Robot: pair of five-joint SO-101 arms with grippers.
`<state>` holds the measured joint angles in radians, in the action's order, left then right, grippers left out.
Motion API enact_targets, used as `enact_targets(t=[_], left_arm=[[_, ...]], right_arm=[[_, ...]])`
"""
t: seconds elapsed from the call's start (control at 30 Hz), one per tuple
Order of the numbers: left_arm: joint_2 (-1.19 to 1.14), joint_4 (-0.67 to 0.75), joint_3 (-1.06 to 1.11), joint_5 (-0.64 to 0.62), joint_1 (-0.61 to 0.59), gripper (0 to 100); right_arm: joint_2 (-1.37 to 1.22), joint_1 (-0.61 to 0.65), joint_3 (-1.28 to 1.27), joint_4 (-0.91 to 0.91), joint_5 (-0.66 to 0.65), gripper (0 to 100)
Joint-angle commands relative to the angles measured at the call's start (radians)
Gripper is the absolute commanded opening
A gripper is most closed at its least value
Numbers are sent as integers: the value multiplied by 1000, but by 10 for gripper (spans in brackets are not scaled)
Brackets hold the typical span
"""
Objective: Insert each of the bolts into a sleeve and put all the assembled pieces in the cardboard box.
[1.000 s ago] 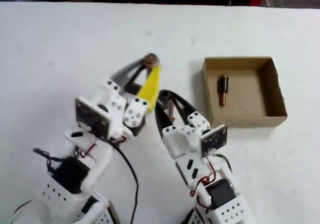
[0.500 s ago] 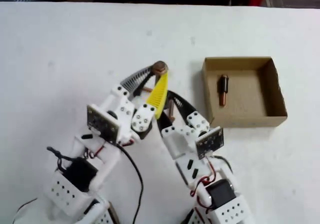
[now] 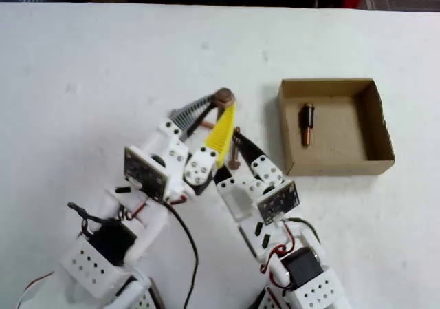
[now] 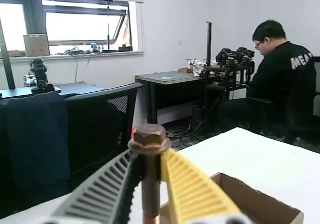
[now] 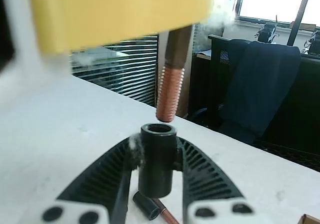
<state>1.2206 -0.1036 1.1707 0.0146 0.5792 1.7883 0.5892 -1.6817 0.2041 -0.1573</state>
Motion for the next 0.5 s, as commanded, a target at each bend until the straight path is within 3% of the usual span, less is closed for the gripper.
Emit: enact_targets(t=[0.0, 0.47], left_arm=[[27, 37, -2, -23, 25, 22], [128, 35, 55, -26, -31, 22]], right_arm=[[12, 5, -9, -21, -14, 17], [12, 4, -9, -22, -11, 17]])
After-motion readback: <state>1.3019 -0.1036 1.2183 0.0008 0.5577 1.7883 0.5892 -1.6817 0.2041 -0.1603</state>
